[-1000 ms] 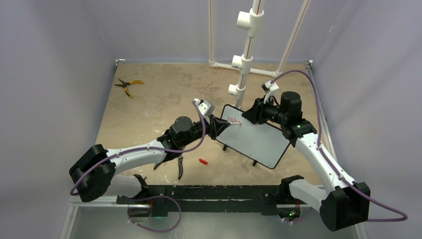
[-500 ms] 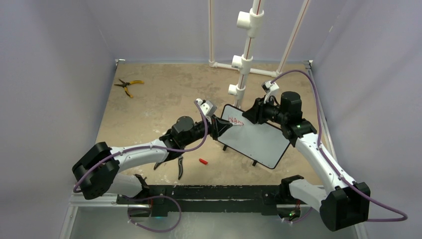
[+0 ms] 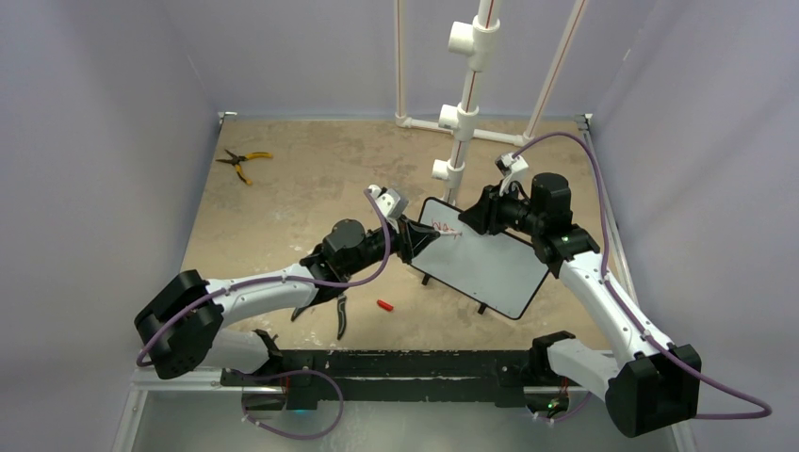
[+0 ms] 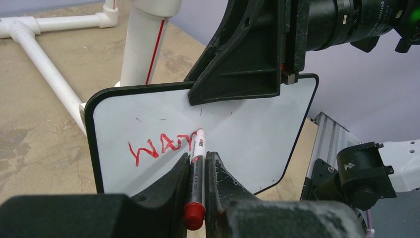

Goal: Write a sentence on the whiteboard

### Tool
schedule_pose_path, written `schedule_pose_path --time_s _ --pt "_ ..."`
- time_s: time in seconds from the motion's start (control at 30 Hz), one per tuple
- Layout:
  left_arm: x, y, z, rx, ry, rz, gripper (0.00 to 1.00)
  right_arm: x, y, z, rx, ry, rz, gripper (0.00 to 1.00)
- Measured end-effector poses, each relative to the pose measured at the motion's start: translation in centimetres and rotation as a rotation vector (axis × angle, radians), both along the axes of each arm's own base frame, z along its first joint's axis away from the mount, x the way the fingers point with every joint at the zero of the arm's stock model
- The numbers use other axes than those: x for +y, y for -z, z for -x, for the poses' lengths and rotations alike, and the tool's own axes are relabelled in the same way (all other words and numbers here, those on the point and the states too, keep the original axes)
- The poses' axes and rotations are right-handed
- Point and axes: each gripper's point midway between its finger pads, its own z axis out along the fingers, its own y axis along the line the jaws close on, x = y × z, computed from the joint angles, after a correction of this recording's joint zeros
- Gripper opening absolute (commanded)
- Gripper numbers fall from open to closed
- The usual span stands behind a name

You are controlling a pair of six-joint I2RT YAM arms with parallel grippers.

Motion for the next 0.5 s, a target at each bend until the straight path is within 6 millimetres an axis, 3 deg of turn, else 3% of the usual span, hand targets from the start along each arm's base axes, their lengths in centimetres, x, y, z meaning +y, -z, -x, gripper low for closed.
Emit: schedule_pose_path --time_s 0.5 --pt "-0.41 0.71 -0.06 0.013 0.01 -0.014 0.0 -0.01 0.0 -0.01 -0.001 0.001 0.0 0.37"
